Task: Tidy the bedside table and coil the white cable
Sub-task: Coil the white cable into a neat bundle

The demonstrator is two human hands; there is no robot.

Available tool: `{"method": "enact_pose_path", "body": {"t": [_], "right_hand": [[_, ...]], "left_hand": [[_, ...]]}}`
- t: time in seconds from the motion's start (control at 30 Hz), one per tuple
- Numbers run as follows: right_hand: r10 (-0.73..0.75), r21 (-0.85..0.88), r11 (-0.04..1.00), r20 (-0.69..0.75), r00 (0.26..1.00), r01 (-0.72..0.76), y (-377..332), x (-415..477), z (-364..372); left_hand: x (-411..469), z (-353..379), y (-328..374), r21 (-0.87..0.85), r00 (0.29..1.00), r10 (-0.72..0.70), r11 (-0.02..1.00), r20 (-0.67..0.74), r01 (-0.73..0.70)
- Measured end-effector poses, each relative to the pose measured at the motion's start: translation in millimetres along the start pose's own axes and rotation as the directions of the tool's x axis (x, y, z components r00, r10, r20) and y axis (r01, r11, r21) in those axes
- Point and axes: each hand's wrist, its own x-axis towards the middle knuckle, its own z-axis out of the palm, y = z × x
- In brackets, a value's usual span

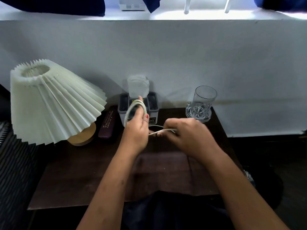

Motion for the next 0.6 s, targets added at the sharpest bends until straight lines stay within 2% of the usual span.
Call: {"method": "enact_pose_path", "body": {"t": [0.07, 0.13, 0.23, 0.33, 0.43, 0.5, 0.6], "right_hand": [[0.027, 0.001, 1.000, -0.159, 0.987, -0.027, 8.9, -0.9, -4.2], [0.065, 0.007, 0.998, -0.276, 0.959, -0.065, 13.7, -1.5, -4.6], [0.143, 0.073, 0.989, -0.323, 0.936, -0.126, 17.2, -0.5, -1.3], [0.233, 0.114, 0.971, -0.284, 0.930, -0.209, 23.1, 1.0, 4.2], [0.307, 0.149, 0.949, -0.234, 0.923, -0.278, 26.8, 1.1, 10.6], [0.324, 0.141, 0.944, -0.221, 0.920, -0.298, 26.4, 0.7, 12.6], [0.317, 0.135, 0.947, -0.261, 0.912, -0.290, 24.9, 0.2, 12.7]], "left_hand": [[-6.5, 3.2, 4.3, 0.055, 0.981, -0.103, 0.994, 0.164, 0.095], [-12.2, 5.0, 10.9, -0.112, 0.925, -0.182, 0.967, 0.333, 0.230], [-15.4, 2.3, 23.4, -0.330, 0.822, -0.188, 0.850, 0.537, 0.410], [-18.9, -4.6, 33.0, -0.495, 0.771, -0.114, 0.706, 0.626, 0.506], [-18.1, -11.3, 35.1, -0.548, 0.721, -0.087, 0.589, 0.688, 0.594], [-17.5, -15.4, 34.2, -0.525, 0.676, -0.086, 0.562, 0.731, 0.639], [-17.0, -19.8, 31.8, -0.458, 0.617, -0.101, 0.579, 0.780, 0.674]]}}
